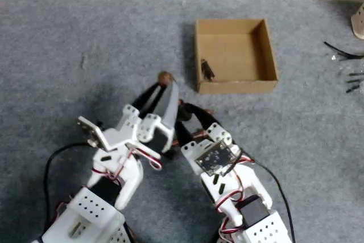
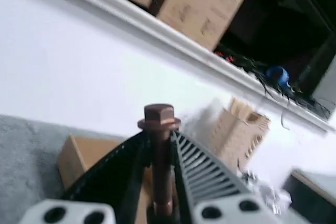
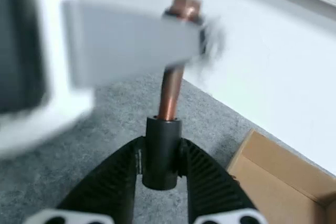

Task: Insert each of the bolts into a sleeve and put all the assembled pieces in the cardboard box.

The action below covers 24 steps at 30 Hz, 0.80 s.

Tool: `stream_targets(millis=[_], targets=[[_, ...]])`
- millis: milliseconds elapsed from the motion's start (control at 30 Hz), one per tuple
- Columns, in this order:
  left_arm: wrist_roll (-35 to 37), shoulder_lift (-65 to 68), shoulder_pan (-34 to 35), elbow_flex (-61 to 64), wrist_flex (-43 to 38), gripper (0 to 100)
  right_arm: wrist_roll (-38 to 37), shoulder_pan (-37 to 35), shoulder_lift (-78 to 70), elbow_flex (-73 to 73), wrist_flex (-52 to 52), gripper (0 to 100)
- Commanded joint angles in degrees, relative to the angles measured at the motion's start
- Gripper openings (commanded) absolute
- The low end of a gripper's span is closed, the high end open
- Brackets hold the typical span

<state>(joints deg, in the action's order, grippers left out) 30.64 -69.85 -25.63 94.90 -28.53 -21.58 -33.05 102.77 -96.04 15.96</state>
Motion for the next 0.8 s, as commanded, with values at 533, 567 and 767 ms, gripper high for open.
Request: stream_targets(millis=[533,567,767], targets=[[-9.58,0.04,-5.32,2.24,4.66,7,-0.18,3.38,0.40,-8.75,-0.48,0.5],[-9.58,0.04,-5.32,2.24,5.71,11,-0.18,3.38,0.40,-8.75,-0.48,0.5],[-9.49,0.04,-5.32,1.98,12.40,29,-0.18,4.79,0.40,-8.75,-0.66,0.5]])
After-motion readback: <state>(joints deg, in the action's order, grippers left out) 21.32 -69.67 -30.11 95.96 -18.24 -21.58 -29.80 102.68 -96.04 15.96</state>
